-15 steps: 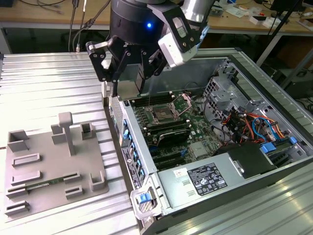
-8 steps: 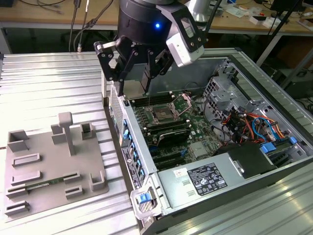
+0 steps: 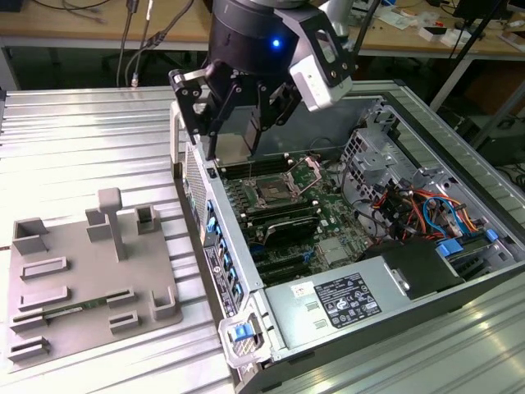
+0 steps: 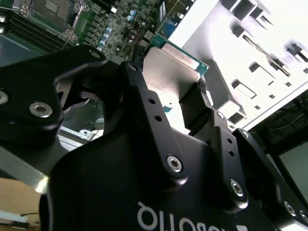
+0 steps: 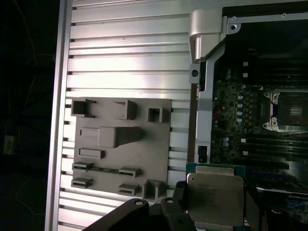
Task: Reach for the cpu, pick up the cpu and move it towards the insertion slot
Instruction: 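Pick up the cpu and move it towards the insertion slot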
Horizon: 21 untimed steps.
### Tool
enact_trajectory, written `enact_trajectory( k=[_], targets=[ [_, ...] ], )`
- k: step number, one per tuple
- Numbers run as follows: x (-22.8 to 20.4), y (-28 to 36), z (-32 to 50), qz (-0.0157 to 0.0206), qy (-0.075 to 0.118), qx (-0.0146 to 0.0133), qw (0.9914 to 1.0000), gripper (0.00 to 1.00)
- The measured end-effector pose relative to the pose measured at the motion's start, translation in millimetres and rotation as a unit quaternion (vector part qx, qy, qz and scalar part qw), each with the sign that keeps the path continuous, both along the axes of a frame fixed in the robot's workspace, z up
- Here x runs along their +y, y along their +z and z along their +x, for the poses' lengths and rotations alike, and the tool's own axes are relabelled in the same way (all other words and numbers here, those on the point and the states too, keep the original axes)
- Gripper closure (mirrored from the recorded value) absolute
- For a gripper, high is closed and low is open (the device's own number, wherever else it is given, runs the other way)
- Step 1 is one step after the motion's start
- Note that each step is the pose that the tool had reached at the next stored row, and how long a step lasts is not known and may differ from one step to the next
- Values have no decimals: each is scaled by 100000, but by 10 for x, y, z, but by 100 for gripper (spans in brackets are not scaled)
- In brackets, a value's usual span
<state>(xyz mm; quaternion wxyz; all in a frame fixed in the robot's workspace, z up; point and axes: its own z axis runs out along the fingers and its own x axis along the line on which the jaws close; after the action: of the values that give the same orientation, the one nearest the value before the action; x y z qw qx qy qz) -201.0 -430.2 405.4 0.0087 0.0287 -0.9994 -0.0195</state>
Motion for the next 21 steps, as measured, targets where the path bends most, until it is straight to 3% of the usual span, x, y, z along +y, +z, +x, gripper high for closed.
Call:
enact_trajectory(
  k=[21],
  targets=[
    [44,0,362,19,-2,-3,100000,45]
  ],
)
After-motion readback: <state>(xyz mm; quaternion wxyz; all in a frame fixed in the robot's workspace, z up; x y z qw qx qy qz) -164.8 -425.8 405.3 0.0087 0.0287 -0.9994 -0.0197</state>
